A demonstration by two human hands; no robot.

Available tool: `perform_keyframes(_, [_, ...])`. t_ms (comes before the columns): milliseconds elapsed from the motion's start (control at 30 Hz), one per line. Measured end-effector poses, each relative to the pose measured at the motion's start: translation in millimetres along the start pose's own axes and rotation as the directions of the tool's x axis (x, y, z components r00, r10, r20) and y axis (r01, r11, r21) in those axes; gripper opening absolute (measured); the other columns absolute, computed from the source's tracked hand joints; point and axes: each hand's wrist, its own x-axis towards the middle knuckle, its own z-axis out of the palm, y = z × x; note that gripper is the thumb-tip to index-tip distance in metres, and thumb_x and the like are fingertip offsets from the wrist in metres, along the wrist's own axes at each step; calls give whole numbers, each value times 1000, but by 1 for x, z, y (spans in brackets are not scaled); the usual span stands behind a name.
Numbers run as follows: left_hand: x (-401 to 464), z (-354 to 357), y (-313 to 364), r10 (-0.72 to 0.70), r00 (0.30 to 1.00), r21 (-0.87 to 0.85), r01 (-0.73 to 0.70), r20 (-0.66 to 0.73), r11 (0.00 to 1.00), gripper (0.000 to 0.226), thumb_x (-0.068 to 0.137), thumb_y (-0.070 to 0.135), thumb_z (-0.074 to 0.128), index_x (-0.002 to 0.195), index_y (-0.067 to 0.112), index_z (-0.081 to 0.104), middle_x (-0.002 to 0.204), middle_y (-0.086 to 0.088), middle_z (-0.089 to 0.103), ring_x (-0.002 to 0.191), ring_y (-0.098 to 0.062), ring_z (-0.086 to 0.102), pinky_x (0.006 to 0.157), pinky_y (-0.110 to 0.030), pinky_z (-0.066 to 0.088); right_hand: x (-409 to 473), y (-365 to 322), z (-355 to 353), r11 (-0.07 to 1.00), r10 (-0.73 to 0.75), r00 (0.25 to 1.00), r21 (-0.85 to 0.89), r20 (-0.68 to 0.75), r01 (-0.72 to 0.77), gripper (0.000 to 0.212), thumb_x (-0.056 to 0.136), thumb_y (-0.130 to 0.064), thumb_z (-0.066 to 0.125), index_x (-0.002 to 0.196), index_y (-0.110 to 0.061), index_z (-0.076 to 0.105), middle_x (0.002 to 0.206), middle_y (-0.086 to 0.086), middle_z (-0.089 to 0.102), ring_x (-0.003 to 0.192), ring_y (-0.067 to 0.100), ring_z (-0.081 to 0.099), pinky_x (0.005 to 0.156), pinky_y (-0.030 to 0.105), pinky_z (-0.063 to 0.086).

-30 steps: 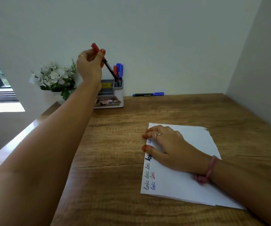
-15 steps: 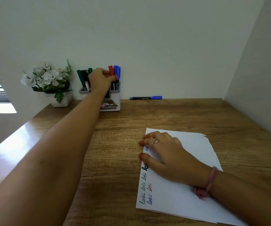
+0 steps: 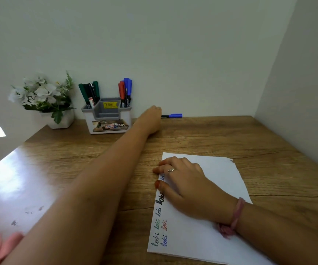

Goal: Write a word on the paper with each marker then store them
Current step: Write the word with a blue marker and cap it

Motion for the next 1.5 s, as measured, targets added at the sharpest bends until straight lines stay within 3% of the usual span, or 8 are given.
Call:
perform_keyframes(333, [13,12,-2,-122,990,339,90,74,936,38,96,19,31,129,3,43,133,-18,33,122,-34,30,102,-47,28,1,1,1,1000,-4,1000,-7,-13,4,42,96,-46,34,134,-30,44,135,-10,41,124,9,33,90,27,20])
perform_keyframes(767, [-54,-26,9,59,996,19,-58,-68,998,24,97,27,44,112,11,53,114,-8,54,101,-23,53,97,-41,40,0,-6,-9,958,102,995,272,-16,-93,41,94,-20,51,134,-21,44,135,-2,47,126,13,40,107,29,31])
perform_keyframes(867, [-81,-53,10,129,987,-60,-135,-92,989,24,94,27,51,110,10,57,109,-6,55,94,-15,52,87,-29,44,4,-2,-18,924,150,984,369,-101,-102,42,89,-15,59,130,-20,47,120,-3,53,106,6,51,83,6,35])
perform_keyframes(1000, [-124,-97,20,268,960,-30,-271,-82,962,24,90,28,58,109,13,63,98,1,57,85,-8,53,75,-15,40,10,9,-38,940,189,930,332,-314,-79,22,86,-21,64,101,-33,54,93,2,66,64,6,57,61,18,39])
perform_keyframes(1100, [-154,-119,31,365,924,-70,-374,-112,925,21,85,27,65,101,14,68,91,3,64,79,-6,58,71,-11,47,7,14,-49,956,182,911,284,-370,-76,36,85,-28,67,66,-37,37,106,2,69,72,14,64,66,25,45])
perform_keyframes(1233, [-172,-115,43,407,901,-217,-431,-150,876,41,77,32,72,113,16,60,95,7,66,83,-3,63,79,-15,52,8,17,-41,971,151,929,228,-337,-75,17,87,-26,62,73,-29,54,71,4,68,53,12,52,52,25,36])
perform_keyframes(1367, [-174,-96,41,322,946,-413,-311,-44,856,79,72,39,75,139,21,36,121,8,56,102,1,56,92,-13,45,11,12,-47,694,295,941,714,-163,-94,23,94,-25,50,82,-10,62,60,4,62,52,16,56,52,28,42])
perform_keyframes(1500, [-178,-79,44,349,929,-359,-287,122,888,36,92,32,53,125,17,48,104,14,54,89,2,52,79,-13,42,10,10,-49,308,189,977,939,94,-150,41,99,-33,37,79,-10,66,57,6,53,51,14,49,46,23,37])
